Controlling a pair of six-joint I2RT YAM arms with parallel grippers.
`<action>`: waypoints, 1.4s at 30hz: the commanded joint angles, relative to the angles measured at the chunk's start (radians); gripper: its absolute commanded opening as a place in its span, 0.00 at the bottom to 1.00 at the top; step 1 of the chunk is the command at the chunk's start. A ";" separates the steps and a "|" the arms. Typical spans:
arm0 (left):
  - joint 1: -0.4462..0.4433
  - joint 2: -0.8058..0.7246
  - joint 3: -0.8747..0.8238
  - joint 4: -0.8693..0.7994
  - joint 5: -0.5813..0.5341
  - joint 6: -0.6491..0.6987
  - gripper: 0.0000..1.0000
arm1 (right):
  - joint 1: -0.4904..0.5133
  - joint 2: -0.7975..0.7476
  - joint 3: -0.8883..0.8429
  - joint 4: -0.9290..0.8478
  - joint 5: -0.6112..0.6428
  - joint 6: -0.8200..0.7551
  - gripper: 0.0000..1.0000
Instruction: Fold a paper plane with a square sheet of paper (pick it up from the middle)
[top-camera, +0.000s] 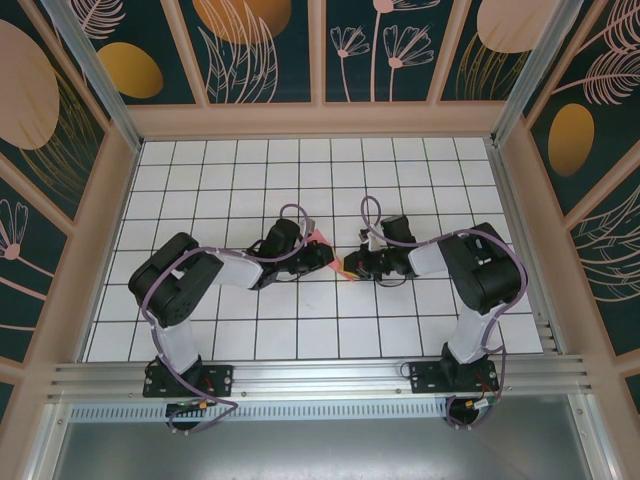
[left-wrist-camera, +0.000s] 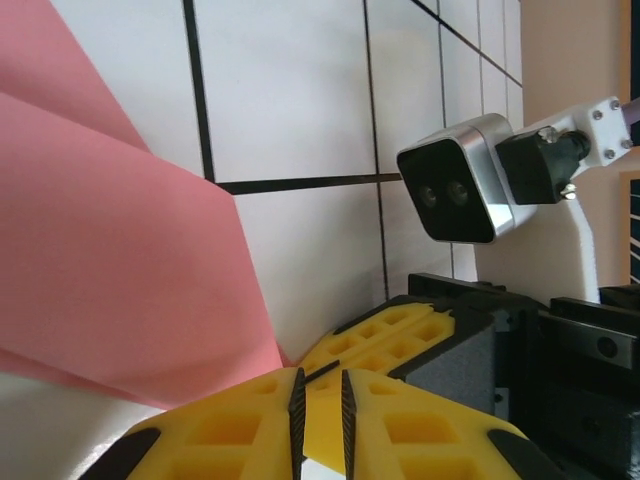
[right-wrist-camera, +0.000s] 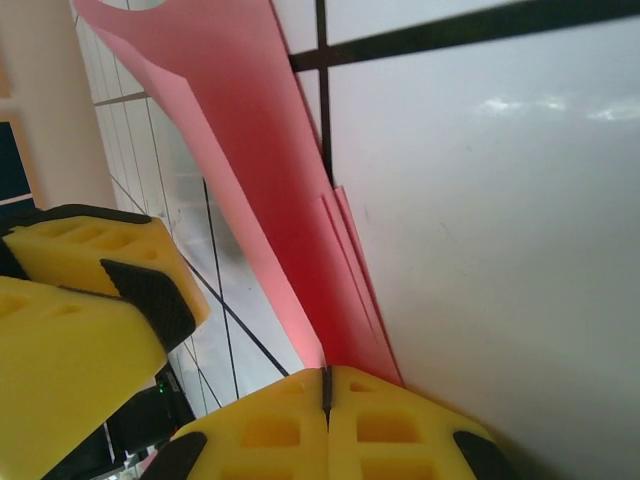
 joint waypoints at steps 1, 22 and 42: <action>-0.004 0.036 0.027 0.029 0.016 -0.008 0.21 | -0.005 0.016 0.017 0.007 -0.024 0.023 0.00; -0.005 0.103 0.113 -0.249 -0.150 -0.054 0.15 | -0.002 -0.044 0.111 -0.241 0.051 -0.332 0.12; -0.004 0.138 0.178 -0.362 -0.166 -0.062 0.15 | 0.076 -0.086 0.100 -0.305 0.261 -0.631 0.22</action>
